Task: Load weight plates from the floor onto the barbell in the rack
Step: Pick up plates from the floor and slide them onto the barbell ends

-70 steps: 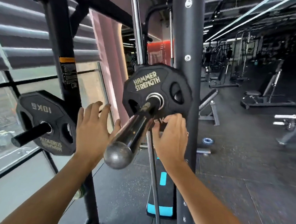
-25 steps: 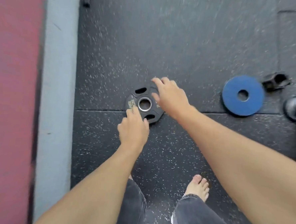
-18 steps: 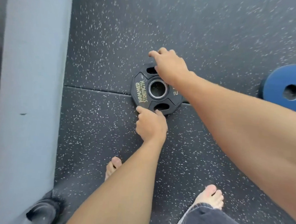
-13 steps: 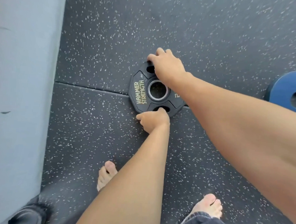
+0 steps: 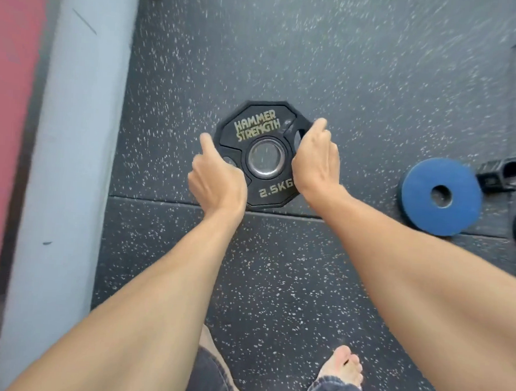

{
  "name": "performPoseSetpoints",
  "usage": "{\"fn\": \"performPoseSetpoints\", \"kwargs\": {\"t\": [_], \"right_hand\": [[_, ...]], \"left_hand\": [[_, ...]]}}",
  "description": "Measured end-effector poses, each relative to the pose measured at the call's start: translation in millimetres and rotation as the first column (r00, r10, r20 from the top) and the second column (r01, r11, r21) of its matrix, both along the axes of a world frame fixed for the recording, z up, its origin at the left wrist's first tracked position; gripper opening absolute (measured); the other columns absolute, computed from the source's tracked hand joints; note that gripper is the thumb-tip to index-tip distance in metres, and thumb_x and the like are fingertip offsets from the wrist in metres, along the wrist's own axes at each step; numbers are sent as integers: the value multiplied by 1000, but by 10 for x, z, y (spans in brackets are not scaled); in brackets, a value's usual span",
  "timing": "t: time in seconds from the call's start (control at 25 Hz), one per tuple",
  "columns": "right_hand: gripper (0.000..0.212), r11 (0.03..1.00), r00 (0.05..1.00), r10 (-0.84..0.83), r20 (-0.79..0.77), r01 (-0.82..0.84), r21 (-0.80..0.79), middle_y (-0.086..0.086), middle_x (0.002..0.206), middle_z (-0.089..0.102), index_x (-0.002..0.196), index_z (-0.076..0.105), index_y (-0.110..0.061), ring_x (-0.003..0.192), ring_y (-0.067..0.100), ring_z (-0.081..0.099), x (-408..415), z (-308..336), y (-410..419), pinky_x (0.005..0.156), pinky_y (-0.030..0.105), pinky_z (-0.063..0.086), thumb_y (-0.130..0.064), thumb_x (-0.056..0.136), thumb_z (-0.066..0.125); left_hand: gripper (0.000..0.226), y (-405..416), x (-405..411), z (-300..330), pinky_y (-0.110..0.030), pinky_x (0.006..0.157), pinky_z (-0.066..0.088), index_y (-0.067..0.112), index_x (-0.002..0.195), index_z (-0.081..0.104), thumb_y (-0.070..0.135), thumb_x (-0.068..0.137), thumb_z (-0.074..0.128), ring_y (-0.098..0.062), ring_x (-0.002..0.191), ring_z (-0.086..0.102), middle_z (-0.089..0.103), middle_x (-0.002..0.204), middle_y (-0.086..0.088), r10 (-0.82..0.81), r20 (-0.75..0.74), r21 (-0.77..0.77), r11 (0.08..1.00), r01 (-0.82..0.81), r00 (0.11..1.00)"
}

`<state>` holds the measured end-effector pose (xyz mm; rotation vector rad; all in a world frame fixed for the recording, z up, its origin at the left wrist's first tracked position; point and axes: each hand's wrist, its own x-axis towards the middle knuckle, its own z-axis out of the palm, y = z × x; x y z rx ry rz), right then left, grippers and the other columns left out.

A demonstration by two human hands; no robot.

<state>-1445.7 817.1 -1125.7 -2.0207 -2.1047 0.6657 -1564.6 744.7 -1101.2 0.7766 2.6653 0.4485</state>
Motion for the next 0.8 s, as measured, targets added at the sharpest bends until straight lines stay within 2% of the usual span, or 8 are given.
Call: {"fn": "performPoseSetpoints", "kwargs": {"t": [0.08,0.2,0.4,0.48,0.56,0.68,0.8], "right_hand": [[19,996,996,-54,-64,59,73,20,111,56,116,41,-3,94,43,59,99,714,58,65,36,30,-1,98,35],[13,964,986,-104,-131,133,230,18,106,54,112,42,-3,86,44,60,314,1905,1,61,38,28,-6,100,38],[18,859,947,-160,-278,273,433,16,96,56,111,46,-1,75,38,60,594,4034,-291,59,33,28,-16,100,46],[21,780,927,-172,-333,335,529,14,91,61,113,49,-2,69,35,62,663,4908,-444,57,29,29,-17,98,52],[26,673,916,-182,-358,382,634,11,87,65,115,53,-5,64,32,63,729,5755,-671,54,26,26,-16,93,59],[32,528,907,-211,-366,420,738,8,89,67,121,56,-8,67,33,65,817,6727,-1138,53,26,30,-19,91,62],[34,414,890,-223,-398,456,788,6,95,68,123,56,-11,73,32,65,882,7614,-1777,56,27,33,-22,91,60]], "left_hand": [[37,99,98,560,-37,68,33,11,129,45,-2,94,46,-33,81,59,66,96,-14,-84,-75,121,988,93,994],[35,228,240,1663,-37,72,32,11,129,47,0,95,45,-39,91,63,64,107,-13,-115,-106,287,947,141,988],[44,212,411,3836,-45,84,40,15,137,52,3,95,48,-37,100,58,59,119,-13,-200,-144,501,830,246,969],[45,146,467,4667,-44,83,41,14,136,55,2,94,50,-37,101,58,57,120,-16,-217,-141,605,754,257,966],[44,40,527,5482,-31,76,37,14,134,58,-1,93,49,-31,95,55,55,116,-17,-247,-113,721,646,251,962],[44,-204,595,6463,-11,74,29,12,131,60,-4,92,49,-4,82,38,49,102,-11,-354,-106,848,457,270,929],[46,-664,647,7302,5,75,26,12,131,61,-5,91,50,3,82,38,46,100,-6,-450,-111,918,296,265,886]]}}
